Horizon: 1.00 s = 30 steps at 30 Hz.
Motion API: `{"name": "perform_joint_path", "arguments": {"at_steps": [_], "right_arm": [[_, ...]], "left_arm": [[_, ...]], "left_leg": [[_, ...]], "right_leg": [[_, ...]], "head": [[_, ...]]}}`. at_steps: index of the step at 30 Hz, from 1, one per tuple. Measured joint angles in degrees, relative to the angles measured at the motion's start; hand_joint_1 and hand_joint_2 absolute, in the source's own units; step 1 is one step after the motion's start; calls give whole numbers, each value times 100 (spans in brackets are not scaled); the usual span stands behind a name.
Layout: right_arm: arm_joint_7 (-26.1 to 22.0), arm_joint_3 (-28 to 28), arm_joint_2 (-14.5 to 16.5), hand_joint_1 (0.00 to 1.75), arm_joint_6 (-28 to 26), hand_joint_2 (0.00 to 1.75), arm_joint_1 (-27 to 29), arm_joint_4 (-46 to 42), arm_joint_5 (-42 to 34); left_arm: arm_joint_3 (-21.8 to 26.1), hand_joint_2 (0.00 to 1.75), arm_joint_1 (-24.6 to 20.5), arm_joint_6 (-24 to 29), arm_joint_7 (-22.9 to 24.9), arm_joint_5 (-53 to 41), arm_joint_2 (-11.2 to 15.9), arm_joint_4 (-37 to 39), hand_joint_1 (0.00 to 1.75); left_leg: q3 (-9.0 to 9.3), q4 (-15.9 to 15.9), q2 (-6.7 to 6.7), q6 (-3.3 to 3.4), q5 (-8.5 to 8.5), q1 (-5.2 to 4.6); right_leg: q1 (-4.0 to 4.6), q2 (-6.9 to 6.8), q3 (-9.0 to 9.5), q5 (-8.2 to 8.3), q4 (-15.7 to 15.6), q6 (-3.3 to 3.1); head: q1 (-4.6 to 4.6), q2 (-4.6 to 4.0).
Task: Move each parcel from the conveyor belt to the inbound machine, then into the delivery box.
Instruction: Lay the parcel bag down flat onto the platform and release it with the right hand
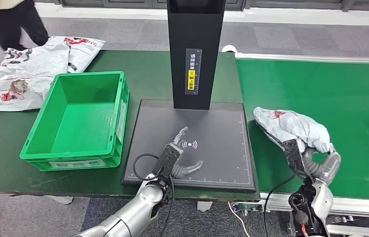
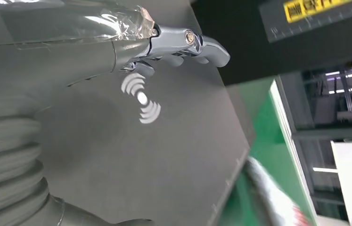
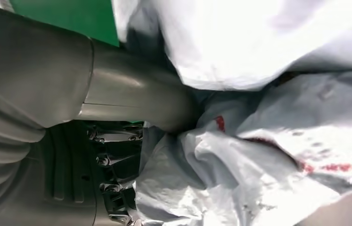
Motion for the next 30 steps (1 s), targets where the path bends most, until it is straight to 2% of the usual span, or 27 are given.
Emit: {"name": "perform_joint_path", "arguments": {"at_steps": [5, 11, 22, 27, 30], "right_arm": [[-348, 562, 139, 175, -53, 175, 234, -1348, -128], [-272, 1487, 288, 175, -56, 175, 337, -2356, 164], [-280, 2306, 448, 175, -56, 175, 467, -2894, 436], [-51, 2957, 551, 175, -27, 175, 595, -3017, 782], [144, 3471, 554, 175, 280, 175, 615, -2993, 666]], "left_arm": [[274, 175, 58, 24, -70, -228, 69, 0, 0], [524, 175, 80, 45, -147, -354, 74, 7, 0], [700, 175, 80, 66, -191, -362, 73, 11, 0], [803, 175, 78, 81, -194, -363, 73, 11, 0], [868, 175, 78, 81, -215, -340, 64, 8, 0]], "left_leg": [[-3, 0, 3, -1, 1, 0], [-2, 0, 3, -2, 2, 1], [-6, 0, 4, -2, 1, 1], [-6, -2, 5, -4, 1, 4], [-6, -2, 6, -5, 1, 4]], "right_leg": [[0, 2, -6, 0, 3, 0], [1, 2, -8, 0, 5, -1], [1, 4, -12, 0, 5, -1], [3, 3, -16, -5, 10, -8], [3, 4, -17, -7, 11, -11]], "head": [[-1, 1], [-1, 1], [-1, 1], [-1, 2], [-1, 1]]}}
